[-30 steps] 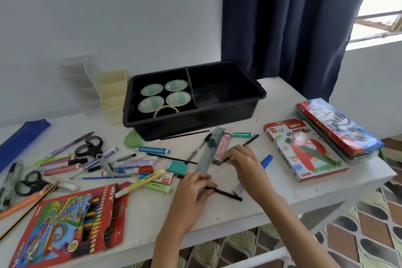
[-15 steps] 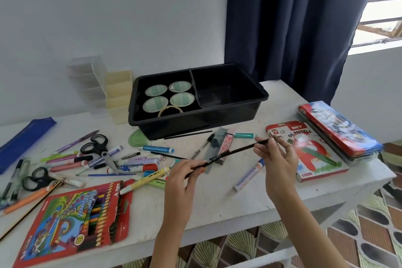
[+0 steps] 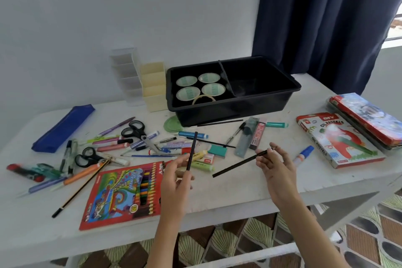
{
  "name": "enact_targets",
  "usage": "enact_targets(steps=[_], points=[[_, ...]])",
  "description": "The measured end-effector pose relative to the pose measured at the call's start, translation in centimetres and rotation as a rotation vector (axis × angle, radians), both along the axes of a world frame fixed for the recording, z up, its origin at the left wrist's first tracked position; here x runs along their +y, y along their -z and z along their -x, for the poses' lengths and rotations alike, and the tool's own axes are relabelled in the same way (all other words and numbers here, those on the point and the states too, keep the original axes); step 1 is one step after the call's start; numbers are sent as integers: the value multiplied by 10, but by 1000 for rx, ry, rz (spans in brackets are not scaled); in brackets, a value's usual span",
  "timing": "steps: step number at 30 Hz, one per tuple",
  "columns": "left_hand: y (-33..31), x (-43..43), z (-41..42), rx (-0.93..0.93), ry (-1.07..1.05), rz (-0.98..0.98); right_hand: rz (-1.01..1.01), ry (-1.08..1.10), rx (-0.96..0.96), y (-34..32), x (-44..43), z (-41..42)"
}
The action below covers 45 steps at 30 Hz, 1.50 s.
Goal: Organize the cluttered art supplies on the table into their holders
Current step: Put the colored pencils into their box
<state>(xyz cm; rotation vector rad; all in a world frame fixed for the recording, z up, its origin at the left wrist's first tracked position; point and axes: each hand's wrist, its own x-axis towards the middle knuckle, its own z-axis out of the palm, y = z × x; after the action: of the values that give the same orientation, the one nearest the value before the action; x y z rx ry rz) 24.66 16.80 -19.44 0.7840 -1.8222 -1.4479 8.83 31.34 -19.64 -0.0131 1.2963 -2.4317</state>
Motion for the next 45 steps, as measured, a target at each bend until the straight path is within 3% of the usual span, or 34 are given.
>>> enact_targets(steps=[6,16,18,21,23,26,30,36,40,45], points=[[3,-15,-42,47,3,-91,13,-44,30,5,-9,-24],[2,-33,-69,78,-17,-188,-35,65,53,17,-28,-54],[2,-36,-73,76,-28,-170,-95,223,75,16,-27,-57],[2,-41,-79,60,-59,-144,-355,724,131,8,-14,-45],[3,-44,-82,54,-72,-142,-441,869,106,6,-1,-30],[5,-45,-80,59,-68,-149,-618,813,1,16,11,-15],[2,-42,-70,78,-33,-169,-849,748,65,26,7,-4],[4,-39,-57,71,3,-197,-1146,600,0,16,9,14],[3,-34,-46,67,37,-194,-1213,592,-25,9,8,25],[0,-32,-36,98,51,-187,-1183,637,78,16,1,26]])
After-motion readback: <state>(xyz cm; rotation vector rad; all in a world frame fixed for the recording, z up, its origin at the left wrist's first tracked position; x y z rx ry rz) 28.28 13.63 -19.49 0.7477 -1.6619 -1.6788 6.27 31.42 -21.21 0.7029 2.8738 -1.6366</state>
